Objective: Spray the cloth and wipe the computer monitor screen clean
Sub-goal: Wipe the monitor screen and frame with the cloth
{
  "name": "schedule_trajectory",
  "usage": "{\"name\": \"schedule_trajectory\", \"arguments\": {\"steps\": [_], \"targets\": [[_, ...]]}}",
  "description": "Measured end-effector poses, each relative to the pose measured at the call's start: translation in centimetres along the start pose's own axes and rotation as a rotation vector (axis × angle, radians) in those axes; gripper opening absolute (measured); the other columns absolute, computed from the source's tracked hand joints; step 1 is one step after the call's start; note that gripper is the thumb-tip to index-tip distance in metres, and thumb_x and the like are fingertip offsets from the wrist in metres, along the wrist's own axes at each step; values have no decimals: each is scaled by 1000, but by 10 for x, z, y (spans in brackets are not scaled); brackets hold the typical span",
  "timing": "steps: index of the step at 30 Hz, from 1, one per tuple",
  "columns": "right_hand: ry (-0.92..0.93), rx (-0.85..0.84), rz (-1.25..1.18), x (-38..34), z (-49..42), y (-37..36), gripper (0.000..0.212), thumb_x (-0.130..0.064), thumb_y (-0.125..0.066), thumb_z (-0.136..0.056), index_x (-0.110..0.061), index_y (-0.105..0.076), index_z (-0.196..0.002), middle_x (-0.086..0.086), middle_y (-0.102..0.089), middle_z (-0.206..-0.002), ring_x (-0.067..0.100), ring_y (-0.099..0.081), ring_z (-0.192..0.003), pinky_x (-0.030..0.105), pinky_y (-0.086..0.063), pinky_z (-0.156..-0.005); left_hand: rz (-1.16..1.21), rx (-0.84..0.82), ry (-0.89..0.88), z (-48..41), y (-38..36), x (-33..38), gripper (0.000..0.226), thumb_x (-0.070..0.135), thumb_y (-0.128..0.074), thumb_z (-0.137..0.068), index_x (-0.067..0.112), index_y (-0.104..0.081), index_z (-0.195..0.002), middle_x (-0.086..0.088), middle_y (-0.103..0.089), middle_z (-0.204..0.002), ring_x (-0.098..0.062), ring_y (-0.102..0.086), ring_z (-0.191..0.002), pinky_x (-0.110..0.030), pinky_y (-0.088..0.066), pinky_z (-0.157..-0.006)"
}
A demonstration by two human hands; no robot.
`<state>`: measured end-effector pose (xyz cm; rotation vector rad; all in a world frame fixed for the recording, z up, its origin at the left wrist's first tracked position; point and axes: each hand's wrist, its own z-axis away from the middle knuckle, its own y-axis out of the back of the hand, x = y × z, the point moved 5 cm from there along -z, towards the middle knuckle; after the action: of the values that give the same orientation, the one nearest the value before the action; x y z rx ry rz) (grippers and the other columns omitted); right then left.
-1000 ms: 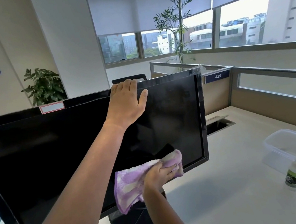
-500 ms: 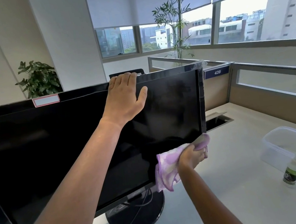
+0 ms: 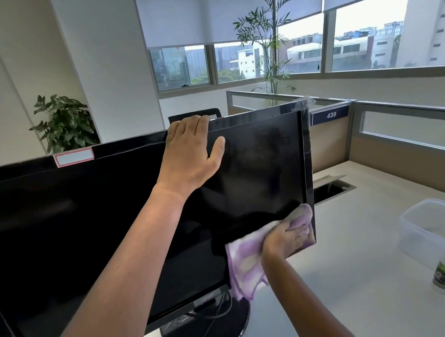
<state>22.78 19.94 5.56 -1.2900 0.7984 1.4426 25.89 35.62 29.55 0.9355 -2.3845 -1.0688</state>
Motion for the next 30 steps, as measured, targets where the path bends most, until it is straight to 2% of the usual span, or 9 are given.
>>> {"name": "schedule_trajectory", "arguments": {"steps": [4,6,8,11,15,19,21,25,30], "targets": [[-85,43,39,-37,-10,-10,56,-28,-25,-101,-2,-7,-147,21,-3,-156,35,-2,-144,41,-2,-117,16,-3,-3,0,1,-2,49,35,-37,-94,7,-35,-134,-9,-42,-139,-22,-32,-133,-31,-10,-113],[-64,41,49,-55,-8,-16,57,-29,-25,-101,-2,-5,-147,21,-2,-156,36,-1,-144,41,-3,-117,25,-2,-7,-1,1,-1,49,35,-37,-94,8,-35,-134,-9,-42,-139,-22,-32,-133,-31,-10,-113],[54,18,59,-76,-1,-22,57,-28,-25,-101,-2,-4,-147,20,-1,-156,34,1,-144,40,-1,-117,32,3,-10,-1,0,-2,49,35,-37,-94,8,-35,-135,-9,-42,-139,-22,-32,-133,-31,-10,-113],[333,-32,61,-123,12,-39,56,-29,-24,-102,-5,-3,-147,15,0,-157,27,2,-145,36,2,-118,41,-2,-9,-1,-1,-3,54,41,-34,-91,9,-34,-135,-8,-42,-140,-21,-31,-133,-30,-10,-113],[672,-50,61,-173,26,-57,53,-32,-25,-101,-10,-10,-147,8,-9,-158,19,-4,-146,26,2,-116,41,-10,-1,-1,-1,-3,67,48,-23,-81,10,-35,-135,-7,-42,-140,-20,-31,-134,-30,-9,-113],[835,34,175,-151,20,-43,57,-35,-26,-95,-11,-19,-146,9,-21,-155,21,-18,-144,31,-14,-116,33,-15,-1,-2,-1,-3,68,48,-24,-80,9,-35,-135,-8,-42,-140,-21,-31,-133,-30,-10,-113],[826,40,212,-128,11,-36,59,-35,-25,-94,-10,-19,-146,10,-21,-155,22,-20,-143,31,-16,-115,27,-15,-8,-3,-3,-1,69,49,-25,-80,9,-35,-134,-8,-42,-139,-22,-32,-133,-31,-11,-113],[695,49,266,-77,3,-26,61,-37,-24,-93,-11,-15,-147,10,-17,-156,24,-19,-143,30,-17,-113,15,-13,-4,-4,-4,-2,70,50,-25,-79,8,-36,-133,-8,-42,-139,-22,-32,-133,-31,-10,-113],[315,65,285,2,4,-4,60,-33,-28,-99,-3,-11,-147,19,-19,-154,35,-26,-139,40,-24,-112,10,-11,-8,-2,-3,-2,69,49,-26,-78,8,-37,-133,-9,-42,-139,-23,-32,-133,-32,-10,-113]]}}
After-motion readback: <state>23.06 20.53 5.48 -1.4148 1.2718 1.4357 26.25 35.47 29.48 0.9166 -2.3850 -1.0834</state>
